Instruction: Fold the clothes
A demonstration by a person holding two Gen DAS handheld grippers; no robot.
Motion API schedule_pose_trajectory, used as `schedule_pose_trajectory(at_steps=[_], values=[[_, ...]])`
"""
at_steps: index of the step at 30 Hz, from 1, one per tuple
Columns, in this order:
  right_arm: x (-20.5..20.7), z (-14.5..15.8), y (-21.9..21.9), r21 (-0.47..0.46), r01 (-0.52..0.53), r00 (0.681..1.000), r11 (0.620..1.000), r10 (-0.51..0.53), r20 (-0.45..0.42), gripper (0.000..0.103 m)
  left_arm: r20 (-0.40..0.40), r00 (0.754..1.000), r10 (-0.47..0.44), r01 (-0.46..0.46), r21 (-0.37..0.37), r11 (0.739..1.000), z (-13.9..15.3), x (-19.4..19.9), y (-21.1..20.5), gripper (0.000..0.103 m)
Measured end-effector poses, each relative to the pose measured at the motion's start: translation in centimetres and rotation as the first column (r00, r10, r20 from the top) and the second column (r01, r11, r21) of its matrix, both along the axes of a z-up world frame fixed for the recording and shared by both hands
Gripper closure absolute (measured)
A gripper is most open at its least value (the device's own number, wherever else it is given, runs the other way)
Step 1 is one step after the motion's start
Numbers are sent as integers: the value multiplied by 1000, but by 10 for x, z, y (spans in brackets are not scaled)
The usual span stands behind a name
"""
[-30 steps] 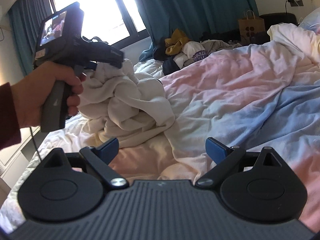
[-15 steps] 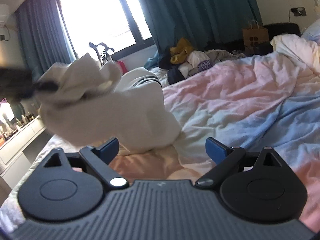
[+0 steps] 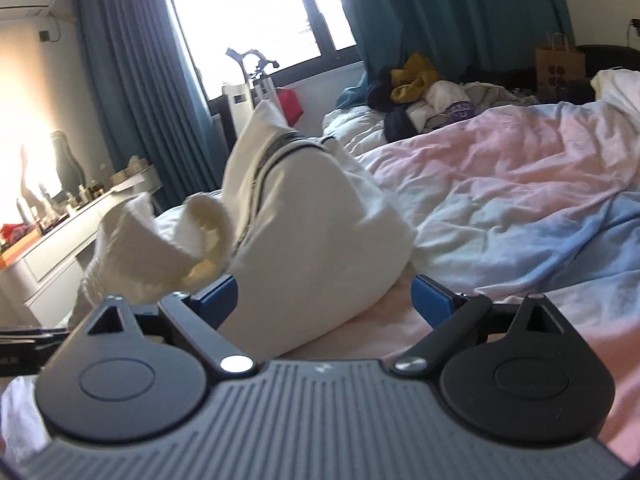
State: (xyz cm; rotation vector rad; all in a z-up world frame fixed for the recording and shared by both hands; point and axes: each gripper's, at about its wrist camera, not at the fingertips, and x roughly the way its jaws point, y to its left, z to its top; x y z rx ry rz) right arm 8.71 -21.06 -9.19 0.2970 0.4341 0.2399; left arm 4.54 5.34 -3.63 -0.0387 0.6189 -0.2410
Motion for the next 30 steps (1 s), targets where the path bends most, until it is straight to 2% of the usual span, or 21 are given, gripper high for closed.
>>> schedule_pose_trajectory(at_steps=[3, 8, 10, 15, 19, 23, 26, 29, 30], values=[[-3, 3, 3, 2, -14, 1000, 1000, 14, 6, 8, -20, 1000, 0, -1, -36, 999, 0, -5, 2, 62], [-5, 7, 0, 18, 13, 1000, 1000, -13, -2, 8, 12, 999, 41, -40, -105, 994, 8, -26, 21, 44], [-5, 9, -3, 23, 25, 1000, 999, -25, 0, 8, 48, 998, 51, -45, -124, 991, 16, -30, 24, 29], [-3, 12, -9, 38, 47, 999, 998, -48, 7, 8, 176, 984, 20, 8, -156, 988, 44, -13, 5, 21], [-2, 13, -17, 55, 73, 997, 996, -74, 7, 8, 193, 981, -34, 60, -127, 990, 46, 28, -29, 21], [0, 11, -27, 78, 100, 995, 992, -100, -4, 8, 134, 991, -14, 25, -81, 996, 29, 76, -52, 22], [2, 8, -34, 110, 112, 994, 988, -111, -16, 8, 76, 997, 4, 0, -48, 999, 16, 107, -63, 27], [4, 7, -36, 124, 113, 994, 986, -112, -19, 8, 45, 999, 20, -20, -14, 1000, 8, 127, -70, 47], [5, 7, -37, 128, 113, 994, 985, -111, -19, 8, 43, 999, 26, -26, 0, 1000, 6, 131, -71, 58]])
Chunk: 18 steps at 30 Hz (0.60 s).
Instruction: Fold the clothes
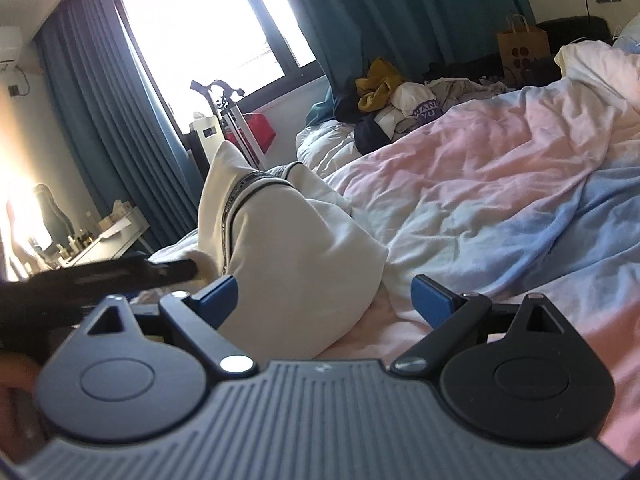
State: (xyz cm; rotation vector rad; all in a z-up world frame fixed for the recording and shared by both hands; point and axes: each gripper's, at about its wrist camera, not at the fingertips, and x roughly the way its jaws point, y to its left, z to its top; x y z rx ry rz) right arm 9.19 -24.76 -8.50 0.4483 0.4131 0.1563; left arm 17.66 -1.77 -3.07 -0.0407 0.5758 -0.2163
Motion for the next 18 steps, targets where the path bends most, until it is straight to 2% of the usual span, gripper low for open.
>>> schedule_pose_trajectory(at_steps=[2, 3, 4, 6, 11, 12, 13, 15, 18], values=[[1, -1, -2, 9, 0, 1000, 1000, 0, 1, 8, 0, 1000, 0, 0, 13, 1000, -2, 5, -2, 66], [1, -1, -3, 13, 1, 1000, 1000, -1, 0, 8, 4, 1000, 1, -1, 16, 1000, -1, 4, -2, 77], [2, -1, -4, 17, 2, 1000, 1000, -2, -1, 8, 10, 1000, -1, 1, 21, 1000, 1, 1, -3, 81], [2, -2, -7, 24, 10, 1000, 1000, -10, -2, 8, 22, 1000, -8, 8, 33, 999, 6, -6, -6, 84], [-1, 1, -16, 44, 42, 999, 998, -42, 5, 8, 68, 985, -159, 153, 88, 984, 20, -41, -32, 94], [-2, 2, -18, 44, 52, 999, 998, -52, 9, 8, 72, 979, -192, 185, 94, 978, 21, -49, -38, 97], [-4, 4, -20, 45, 61, 998, 997, -62, 13, 8, 80, 967, -241, 234, 93, 968, 21, -58, -43, 103], [-6, 6, -25, 51, 78, 997, 996, -80, 21, 8, 90, 932, -352, 343, 103, 934, 19, -76, -57, 103], [-9, 8, -33, 73, 93, 995, 993, -95, 25, 8, 50, 909, -414, 402, 156, 902, 8, -89, -80, 103]])
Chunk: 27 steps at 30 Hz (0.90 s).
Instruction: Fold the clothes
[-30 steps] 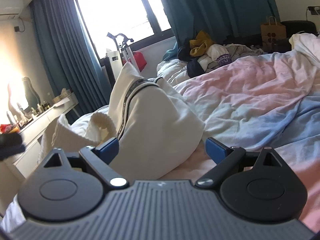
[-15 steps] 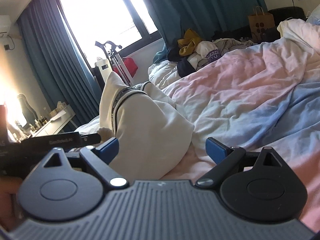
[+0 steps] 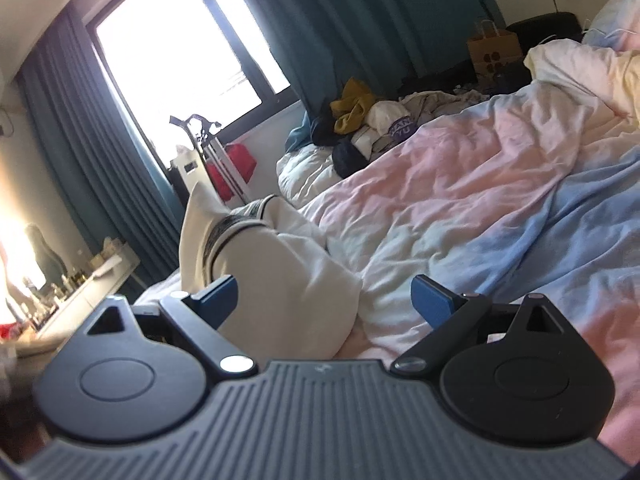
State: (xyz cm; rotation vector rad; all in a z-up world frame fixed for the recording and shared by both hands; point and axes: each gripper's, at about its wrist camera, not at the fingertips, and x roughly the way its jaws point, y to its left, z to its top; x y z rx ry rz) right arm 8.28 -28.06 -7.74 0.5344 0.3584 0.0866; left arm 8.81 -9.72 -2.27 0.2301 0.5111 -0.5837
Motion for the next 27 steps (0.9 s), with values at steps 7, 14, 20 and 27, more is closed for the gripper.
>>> schedule_pose_trajectory(at_steps=[7, 14, 20, 27], values=[[2, -4, -1, 13, -21, 1000, 1000, 21, -14, 8, -19, 998, 59, -60, -71, 996, -13, -3, 21, 96], [3, -2, 14, -23, -74, 997, 997, 74, -16, 8, 4, 967, 253, -248, -175, 953, 0, 3, 83, 42], [5, -4, 16, -28, -76, 997, 997, 75, -27, 8, 40, 895, 444, -420, -254, 871, 6, 4, 114, 15], [8, -7, 21, -30, -99, 994, 995, 98, -40, 8, -27, 894, 446, -446, -138, 885, -20, 25, 106, 17]])
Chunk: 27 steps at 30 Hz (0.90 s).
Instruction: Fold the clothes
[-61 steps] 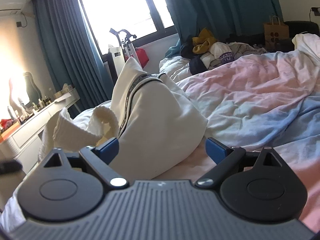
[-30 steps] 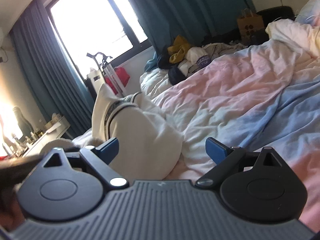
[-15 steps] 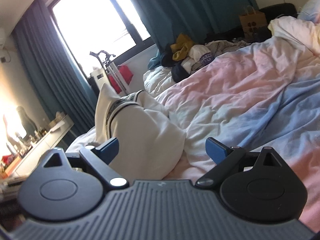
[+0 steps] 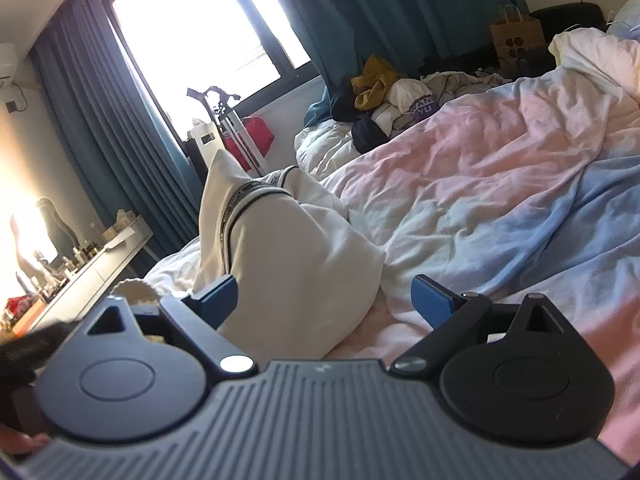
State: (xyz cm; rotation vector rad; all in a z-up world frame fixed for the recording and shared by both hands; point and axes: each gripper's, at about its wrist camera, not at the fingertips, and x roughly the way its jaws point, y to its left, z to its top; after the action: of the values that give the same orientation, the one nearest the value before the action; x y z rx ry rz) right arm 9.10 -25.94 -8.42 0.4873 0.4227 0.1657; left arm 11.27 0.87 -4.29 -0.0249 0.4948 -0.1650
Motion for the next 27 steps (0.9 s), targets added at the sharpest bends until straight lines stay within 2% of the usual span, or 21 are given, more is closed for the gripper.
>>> schedule_pose_trajectory(at_steps=[4, 8, 11, 14, 17, 21, 24, 27], values=[[1, -1, 0, 0, 0, 1000, 1000, 0, -6, 8, -56, 997, -55, 58, 45, 997, -22, 13, -23, 31], [1, -3, 0, -4, 0, 1000, 1000, 0, -7, 8, -91, 983, -159, 162, 30, 986, -28, 11, -37, 31], [2, -4, 1, -3, -12, 1000, 1000, 12, -7, 8, -91, 981, -173, 177, 39, 983, -22, 0, -34, 31], [0, -5, 3, 3, -34, 999, 999, 34, 4, 8, -68, 980, -189, 189, -11, 982, -3, -16, -14, 32], [-1, -2, 9, 26, -71, 997, 997, 70, 36, 8, -12, 985, -174, 174, -18, 985, 19, -37, 11, 29], [-5, 3, 29, 17, -160, 985, 987, 159, 64, 8, 48, 996, -73, 75, -45, 996, 33, -55, 53, 25], [-13, 8, 51, -46, -234, 969, 971, 236, 74, 8, 47, 999, 20, -17, -68, 998, 29, -52, 80, 24], [-5, 10, 73, -156, -265, 958, 952, 278, 72, 9, 21, 997, 76, -73, -100, 992, 24, -46, 102, 24]])
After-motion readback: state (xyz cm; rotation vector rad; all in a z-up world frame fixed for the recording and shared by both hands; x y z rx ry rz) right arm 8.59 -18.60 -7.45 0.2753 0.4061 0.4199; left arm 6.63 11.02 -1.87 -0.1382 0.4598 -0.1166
